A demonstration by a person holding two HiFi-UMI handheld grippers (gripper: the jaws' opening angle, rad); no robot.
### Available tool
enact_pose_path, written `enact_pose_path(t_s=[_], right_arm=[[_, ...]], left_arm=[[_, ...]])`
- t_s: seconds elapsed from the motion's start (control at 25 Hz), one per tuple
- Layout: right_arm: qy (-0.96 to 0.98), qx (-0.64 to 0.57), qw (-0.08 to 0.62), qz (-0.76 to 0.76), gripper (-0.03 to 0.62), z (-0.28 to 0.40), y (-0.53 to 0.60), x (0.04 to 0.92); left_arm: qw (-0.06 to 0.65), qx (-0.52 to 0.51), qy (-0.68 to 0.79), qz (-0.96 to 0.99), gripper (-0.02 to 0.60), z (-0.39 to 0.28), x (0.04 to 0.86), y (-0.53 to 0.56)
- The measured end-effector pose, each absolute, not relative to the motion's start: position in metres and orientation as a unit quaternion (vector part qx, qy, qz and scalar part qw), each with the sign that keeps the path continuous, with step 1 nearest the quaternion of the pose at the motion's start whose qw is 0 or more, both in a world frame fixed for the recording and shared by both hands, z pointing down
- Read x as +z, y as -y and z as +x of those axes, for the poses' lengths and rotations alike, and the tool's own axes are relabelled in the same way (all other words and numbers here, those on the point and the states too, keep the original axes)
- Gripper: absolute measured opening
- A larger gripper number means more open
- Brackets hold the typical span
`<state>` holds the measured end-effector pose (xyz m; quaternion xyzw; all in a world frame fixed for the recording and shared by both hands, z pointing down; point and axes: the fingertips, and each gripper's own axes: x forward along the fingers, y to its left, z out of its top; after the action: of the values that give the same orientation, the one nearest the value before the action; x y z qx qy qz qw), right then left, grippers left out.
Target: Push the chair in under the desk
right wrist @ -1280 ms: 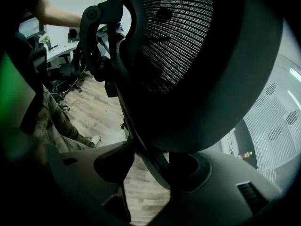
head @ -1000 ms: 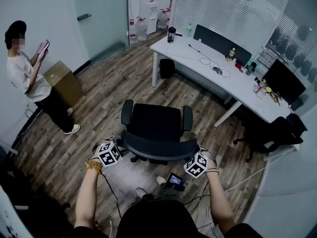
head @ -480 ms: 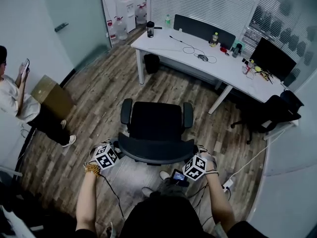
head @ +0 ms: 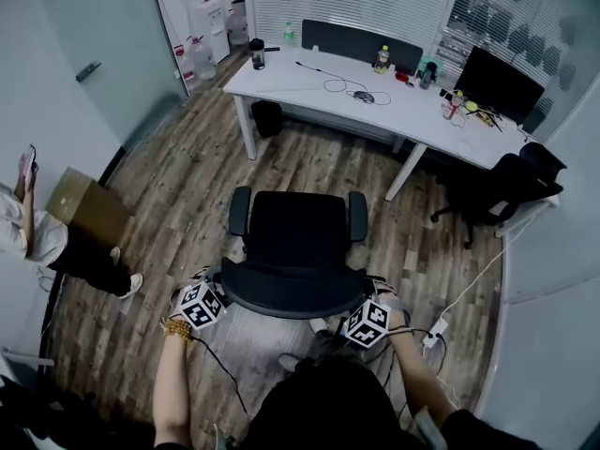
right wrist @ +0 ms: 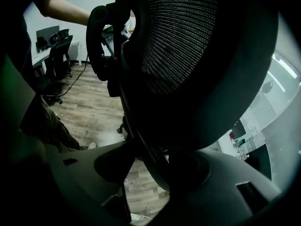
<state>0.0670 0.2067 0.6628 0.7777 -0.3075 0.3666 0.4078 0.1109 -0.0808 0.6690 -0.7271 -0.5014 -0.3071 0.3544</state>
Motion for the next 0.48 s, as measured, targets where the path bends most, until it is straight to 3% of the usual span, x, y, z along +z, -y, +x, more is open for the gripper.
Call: enact_pose_path(t_s=[0.48], right_arm=[[0.293, 0.381, 0.402, 0.779, 0.224, 0.079, -0.231, 0.665]], left_arm=[[0.364, -0.298, 0.533, -0.704, 0.233, 0.144, 0.671, 0.052]])
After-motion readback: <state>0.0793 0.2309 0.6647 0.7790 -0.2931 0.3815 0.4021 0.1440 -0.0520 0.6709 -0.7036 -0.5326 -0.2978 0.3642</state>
